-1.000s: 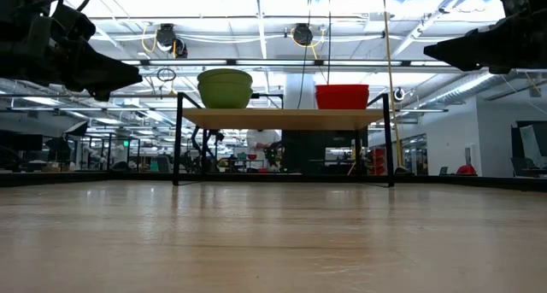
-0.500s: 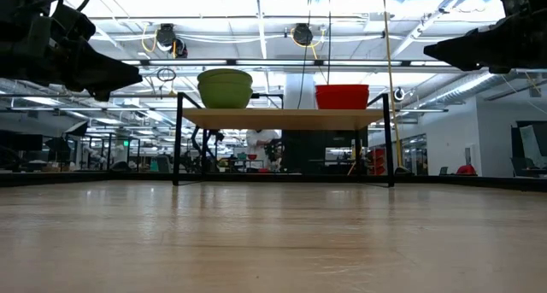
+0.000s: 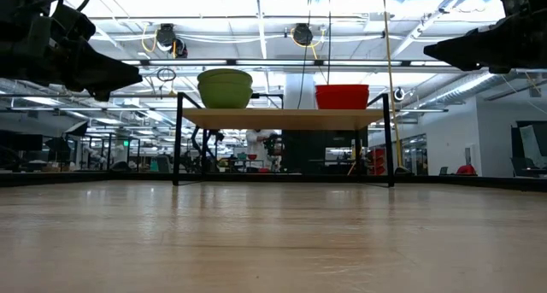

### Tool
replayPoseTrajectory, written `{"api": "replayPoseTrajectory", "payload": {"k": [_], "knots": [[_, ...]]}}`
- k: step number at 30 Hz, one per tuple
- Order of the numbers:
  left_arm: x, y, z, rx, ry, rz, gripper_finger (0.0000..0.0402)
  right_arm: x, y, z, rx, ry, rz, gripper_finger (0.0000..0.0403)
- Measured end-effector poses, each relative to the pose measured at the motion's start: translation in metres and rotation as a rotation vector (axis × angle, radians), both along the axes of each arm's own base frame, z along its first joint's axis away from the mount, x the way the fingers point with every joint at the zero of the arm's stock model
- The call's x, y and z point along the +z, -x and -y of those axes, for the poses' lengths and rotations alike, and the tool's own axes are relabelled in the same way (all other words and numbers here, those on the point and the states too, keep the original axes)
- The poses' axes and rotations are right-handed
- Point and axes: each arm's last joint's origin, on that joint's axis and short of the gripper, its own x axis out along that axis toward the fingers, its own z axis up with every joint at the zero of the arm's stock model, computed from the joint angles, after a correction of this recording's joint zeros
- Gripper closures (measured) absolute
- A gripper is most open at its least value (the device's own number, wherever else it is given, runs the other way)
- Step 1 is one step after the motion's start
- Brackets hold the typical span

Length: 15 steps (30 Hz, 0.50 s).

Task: Pick & Place Mini bowls
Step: Return to home position

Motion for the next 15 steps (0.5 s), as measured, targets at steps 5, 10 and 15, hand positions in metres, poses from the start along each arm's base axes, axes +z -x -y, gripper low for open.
{"api": "replayPoseTrajectory", "payload": {"k": [5,10,15], "knots": [[0.0000,0.0000,0.0000,0.000,0.000,0.000,0.0282,0.0000,0.0000,0.0000,0.000,0.000,0.000,0.0176],[0.0000,0.0000,0.0000,0.000,0.000,0.000,0.0282,0.0000,0.0000,0.0000,0.000,0.000,0.000,0.0174],[0.0000,0.0000,0.0000,0.000,-0.001,0.000,0.0282,0.0000,0.0000,0.0000,0.000,0.000,0.000,0.0172]]}}
